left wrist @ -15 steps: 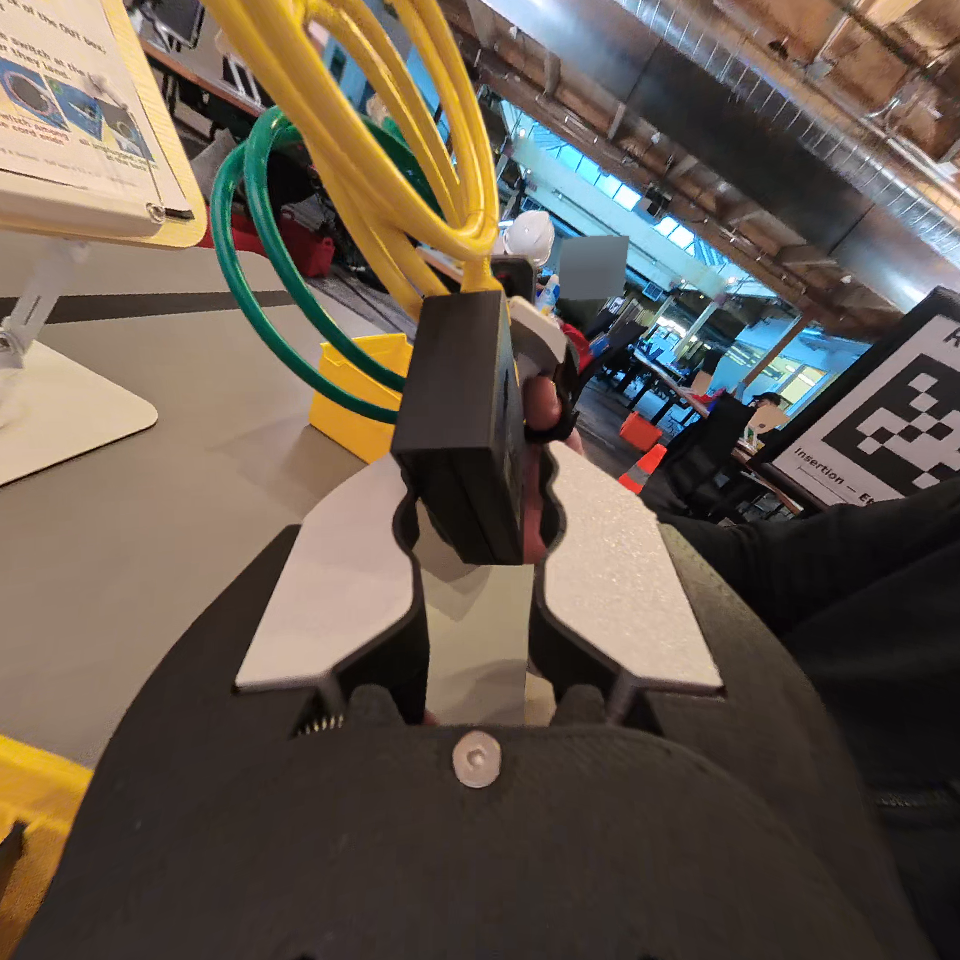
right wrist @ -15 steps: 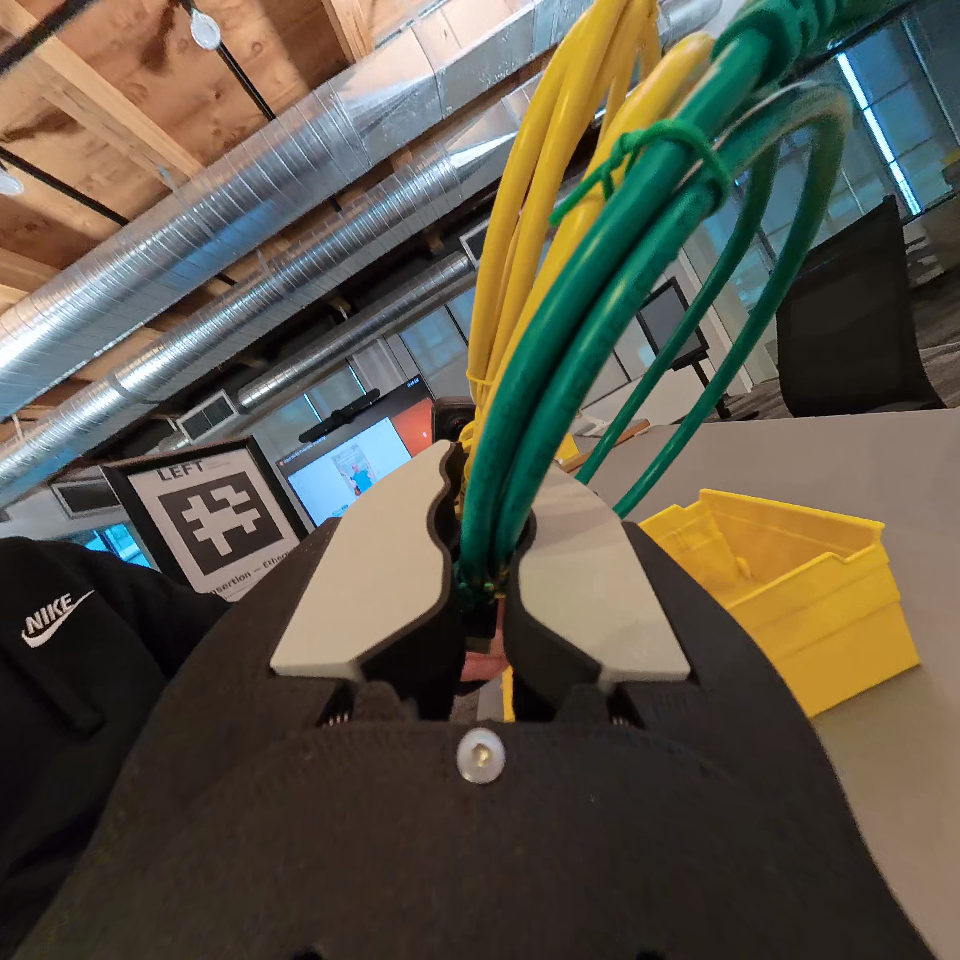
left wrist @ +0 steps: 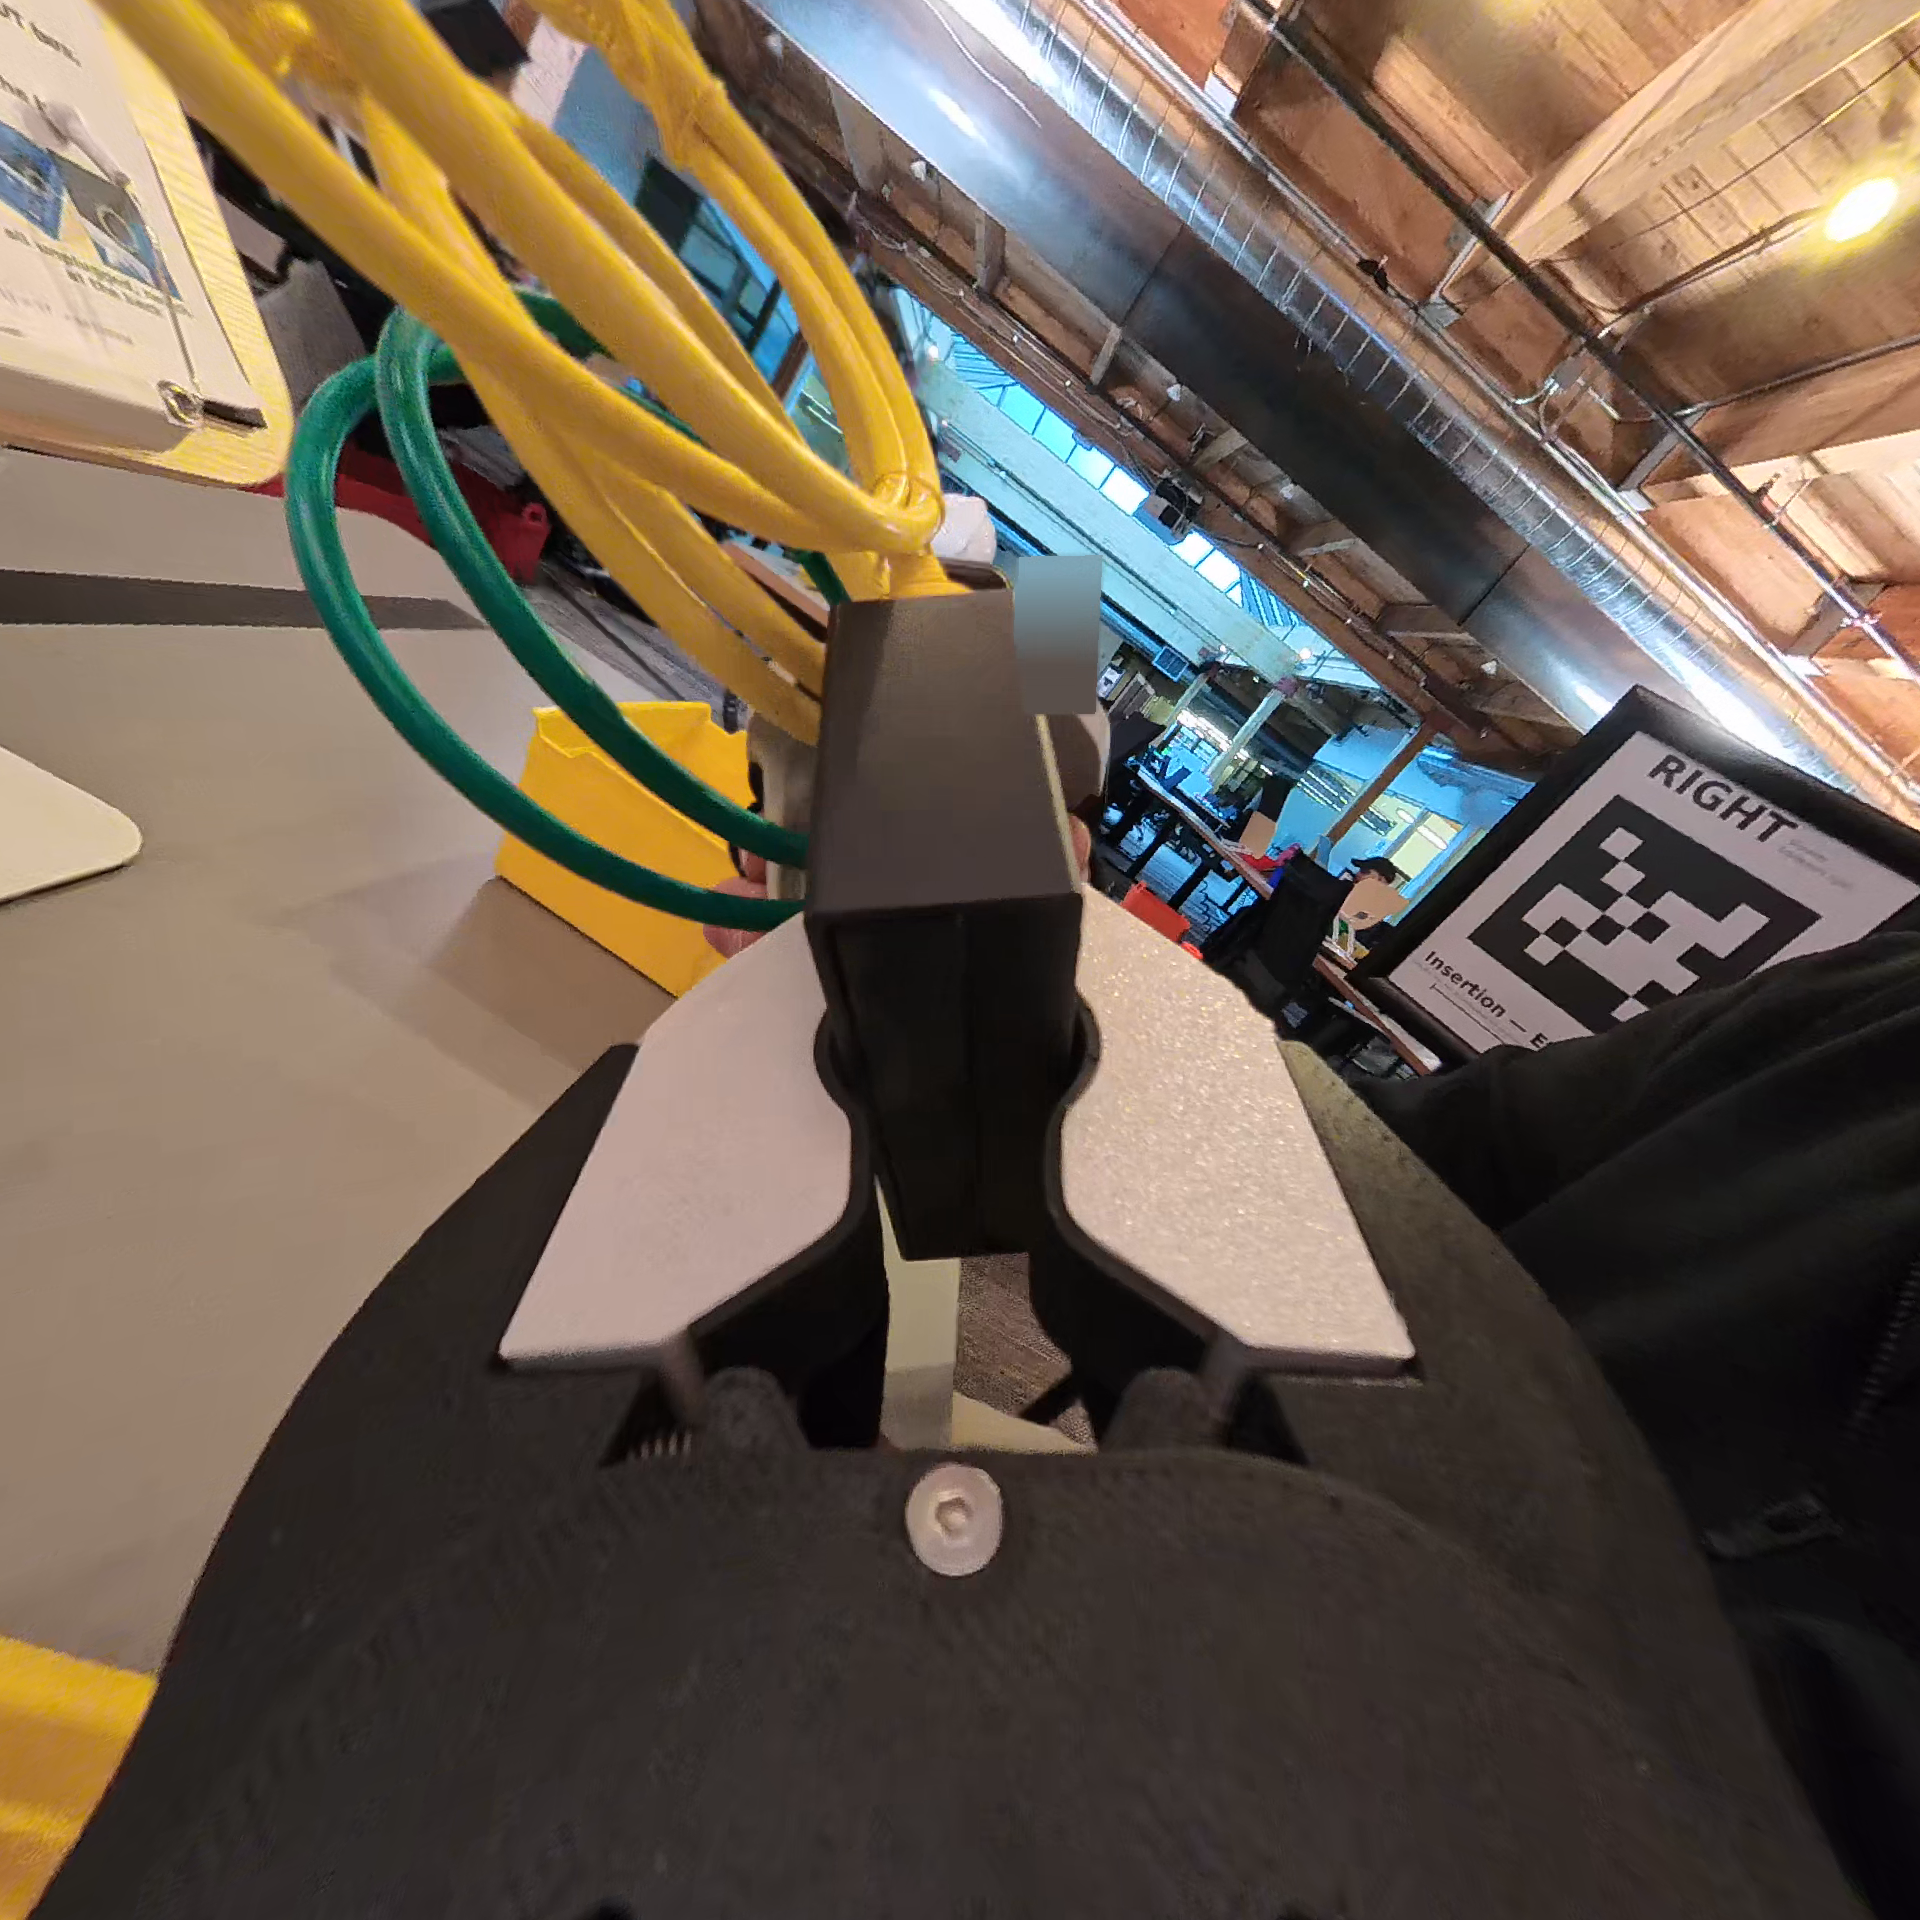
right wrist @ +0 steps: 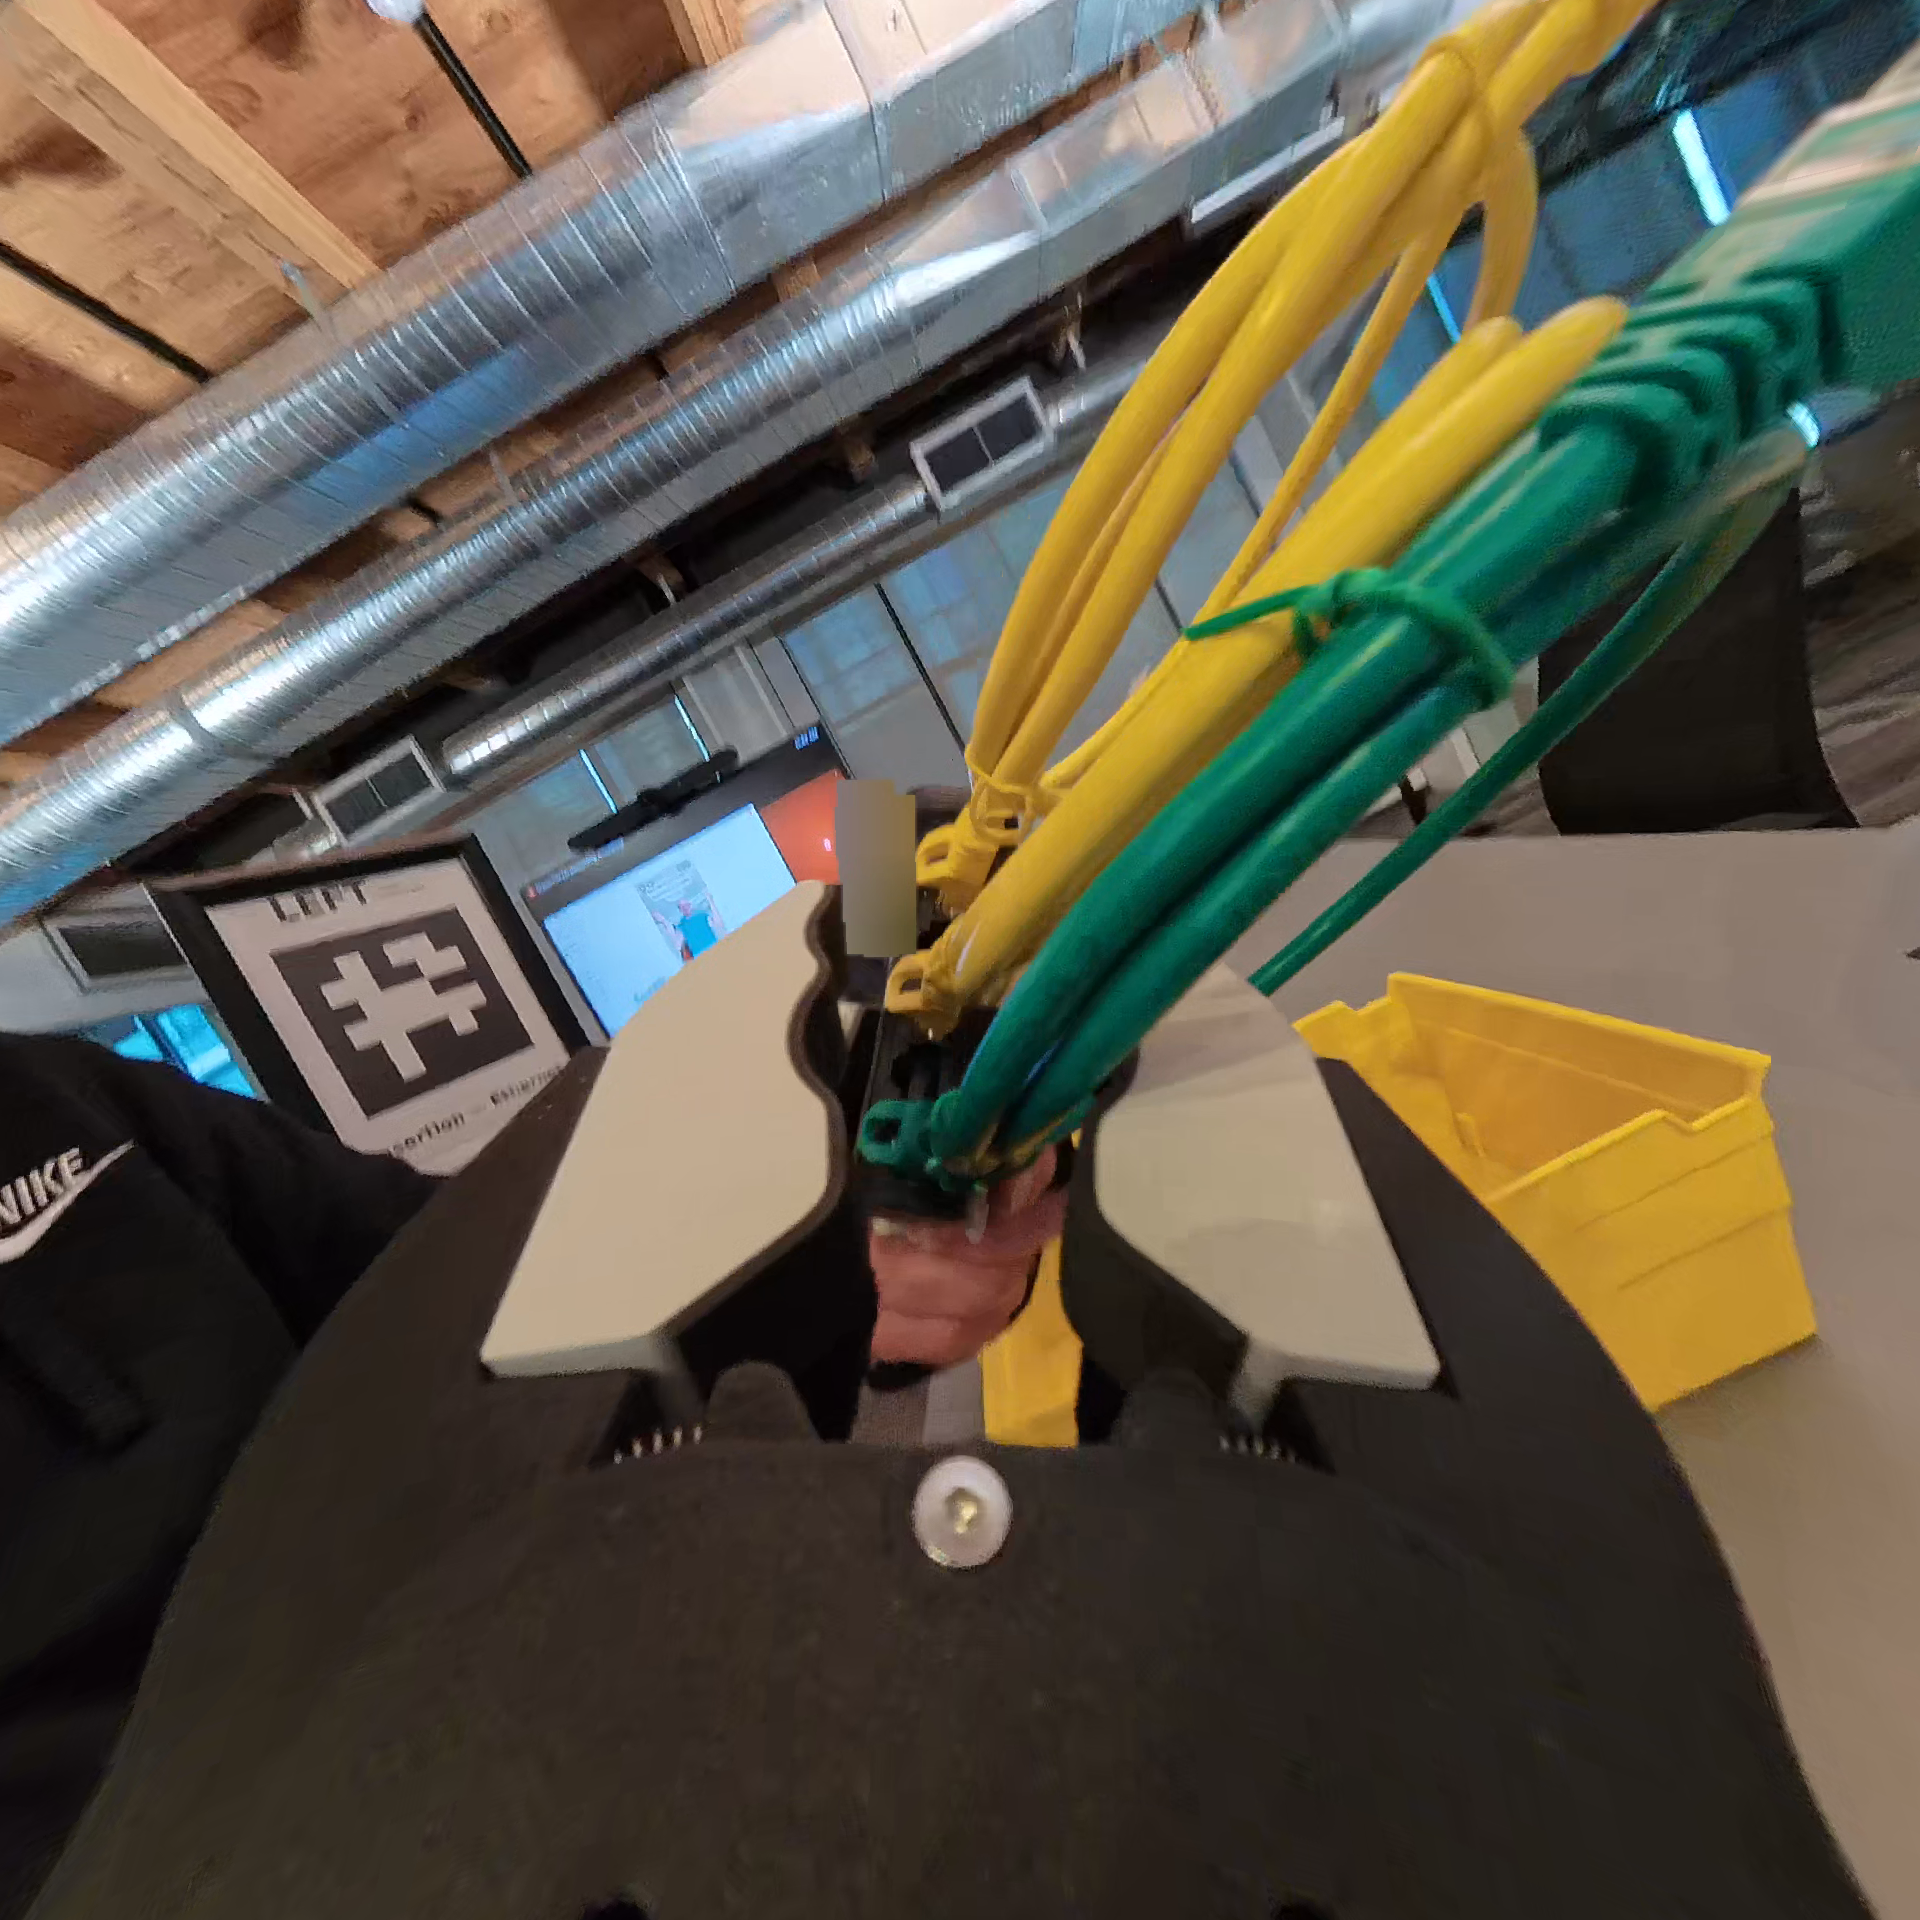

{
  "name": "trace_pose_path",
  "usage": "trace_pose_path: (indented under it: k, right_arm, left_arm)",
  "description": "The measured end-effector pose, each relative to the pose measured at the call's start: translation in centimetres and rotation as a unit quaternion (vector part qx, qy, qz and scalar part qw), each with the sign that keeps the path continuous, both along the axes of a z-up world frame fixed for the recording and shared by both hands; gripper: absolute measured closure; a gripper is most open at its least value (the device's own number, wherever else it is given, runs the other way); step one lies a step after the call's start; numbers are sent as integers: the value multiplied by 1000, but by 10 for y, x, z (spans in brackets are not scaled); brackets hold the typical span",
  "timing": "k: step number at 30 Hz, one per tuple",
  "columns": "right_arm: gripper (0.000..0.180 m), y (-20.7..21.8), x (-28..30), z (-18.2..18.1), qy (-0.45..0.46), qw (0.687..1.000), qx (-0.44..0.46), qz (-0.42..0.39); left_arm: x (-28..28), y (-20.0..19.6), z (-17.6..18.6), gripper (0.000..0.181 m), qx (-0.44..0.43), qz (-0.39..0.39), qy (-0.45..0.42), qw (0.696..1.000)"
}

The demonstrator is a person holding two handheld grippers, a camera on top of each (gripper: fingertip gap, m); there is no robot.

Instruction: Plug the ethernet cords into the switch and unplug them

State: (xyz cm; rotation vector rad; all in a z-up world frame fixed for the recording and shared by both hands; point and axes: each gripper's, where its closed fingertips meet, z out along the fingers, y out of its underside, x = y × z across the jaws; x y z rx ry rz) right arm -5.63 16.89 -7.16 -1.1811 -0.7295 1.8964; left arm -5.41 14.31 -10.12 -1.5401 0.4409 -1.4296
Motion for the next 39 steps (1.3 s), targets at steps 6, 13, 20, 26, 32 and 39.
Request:
trace_pose_path:
  k: [6, 13, 20, 26, 32, 39]
  right_arm:
    - [141, -8, -1, -29, -90, 994, 35, 48]
    - [154, -16, -5, -36, -120, 989, 52, 73]
    - [148, -19, -10, -45, -144, 985, 33, 92]
    - [153, -22, -12, -45, -135, 985, 12, 109]
    - [153, -20, -11, -46, -124, 984, -23, 122]
    - [160, -17, -12, -49, -135, 985, -23, 110]
  left_arm:
    - [-12, 7, 3, 151, -1, 24, -1, 1000]
    - [-13, 8, 2, 151, -7, 20, 10, 1000]
    - [-11, 11, -6, 151, -23, 20, 27, 999]
    - [-11, 11, -4, 151, -37, 11, 4, 999]
    - [-13, 14, -7, 151, -51, 10, -10, 999]
    - [-14, 18, -9, 151, -53, 26, -6, 998]
